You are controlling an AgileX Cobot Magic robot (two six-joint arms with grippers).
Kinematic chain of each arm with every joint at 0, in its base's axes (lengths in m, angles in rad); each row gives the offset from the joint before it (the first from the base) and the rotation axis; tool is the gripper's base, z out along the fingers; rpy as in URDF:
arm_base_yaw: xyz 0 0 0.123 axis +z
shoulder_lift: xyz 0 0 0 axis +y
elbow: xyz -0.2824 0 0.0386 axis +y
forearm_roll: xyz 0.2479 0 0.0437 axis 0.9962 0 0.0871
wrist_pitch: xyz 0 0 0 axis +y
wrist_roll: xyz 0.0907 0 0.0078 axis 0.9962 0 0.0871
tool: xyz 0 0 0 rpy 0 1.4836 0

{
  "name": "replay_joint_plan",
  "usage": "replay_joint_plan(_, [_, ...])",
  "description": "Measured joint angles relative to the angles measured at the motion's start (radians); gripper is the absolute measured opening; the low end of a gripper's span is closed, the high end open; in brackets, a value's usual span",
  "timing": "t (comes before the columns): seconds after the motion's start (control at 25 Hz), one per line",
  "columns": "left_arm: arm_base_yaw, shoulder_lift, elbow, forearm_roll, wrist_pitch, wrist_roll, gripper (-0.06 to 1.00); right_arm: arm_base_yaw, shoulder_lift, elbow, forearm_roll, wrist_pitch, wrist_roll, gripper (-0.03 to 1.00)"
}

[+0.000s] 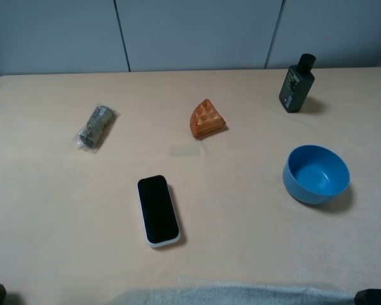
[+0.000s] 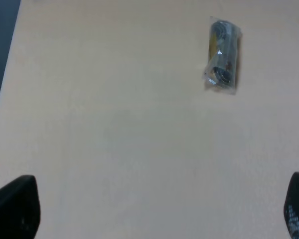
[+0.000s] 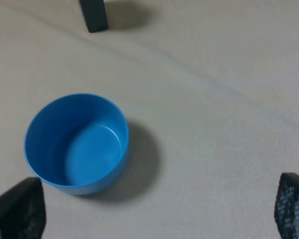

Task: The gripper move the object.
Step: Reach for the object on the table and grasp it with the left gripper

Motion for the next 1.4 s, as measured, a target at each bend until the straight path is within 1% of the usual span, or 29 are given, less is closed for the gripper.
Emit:
replay_joint_plan(1.12, [0.0, 0.0, 0.0, 0.002, 0.0, 0.0, 0.98, 0.0, 0.0, 0.0, 0.0, 0.0, 0.0, 0.69])
replay_joint_plan(1.4, [0.0, 0.0, 0.0, 0.096, 0.0, 0.0, 0.98, 0.0, 0.0, 0.0, 0.0, 0.0, 0.0, 0.69])
